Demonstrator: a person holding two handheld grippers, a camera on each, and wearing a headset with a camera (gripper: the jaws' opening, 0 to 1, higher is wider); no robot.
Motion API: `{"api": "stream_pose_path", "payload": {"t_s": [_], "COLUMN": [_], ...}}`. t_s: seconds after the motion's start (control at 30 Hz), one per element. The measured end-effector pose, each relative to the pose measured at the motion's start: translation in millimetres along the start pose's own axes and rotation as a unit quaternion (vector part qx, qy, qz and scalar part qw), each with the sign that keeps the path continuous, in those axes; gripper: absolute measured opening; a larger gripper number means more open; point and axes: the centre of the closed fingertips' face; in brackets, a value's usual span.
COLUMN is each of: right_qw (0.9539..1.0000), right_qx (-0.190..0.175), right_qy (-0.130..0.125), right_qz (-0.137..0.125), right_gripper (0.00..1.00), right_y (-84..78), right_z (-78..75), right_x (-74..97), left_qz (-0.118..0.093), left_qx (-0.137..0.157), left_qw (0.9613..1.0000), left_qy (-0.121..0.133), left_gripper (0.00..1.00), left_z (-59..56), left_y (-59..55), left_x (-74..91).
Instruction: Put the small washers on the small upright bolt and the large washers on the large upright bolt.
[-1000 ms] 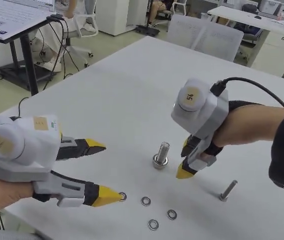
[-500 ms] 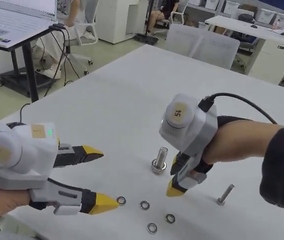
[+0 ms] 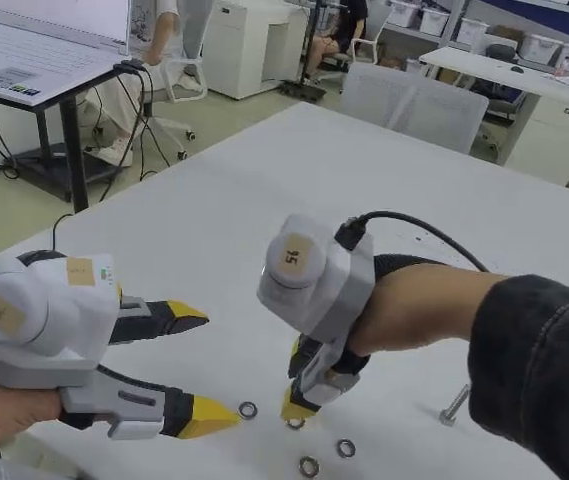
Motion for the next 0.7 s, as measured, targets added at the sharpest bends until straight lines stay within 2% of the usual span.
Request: {"api": "stream_pose_path", "payload": {"t_s": [0.33,0.7], "right_qw": [0.9998,0.9996], "right_qx": [0.018,0.024], "right_qy": [0.01,0.013], "right_qz": [0.002,0.01], "right_gripper": [0.24,0.23], "right_y": [15.5,18.5], "right_z": [4.6,6.7], "right_x": [-16.7,-28.5], "left_qz": [-0.003,-0.005], "left_qx": [0.002,0.005], "left_qw": [1.0,0.9999], "left_qy": [0.004,0.008], "left_gripper": [0.64,0.63], "left_z": [-0.9,-2.1], "left_y": [-0.1,-0.2], "left_x": [4.1,7.0]}}
Point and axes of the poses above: the centre of the closed fingertips' face, and the gripper's own axes: x roughly backward along the fingers, z roughly to its left, y roughly out of its top
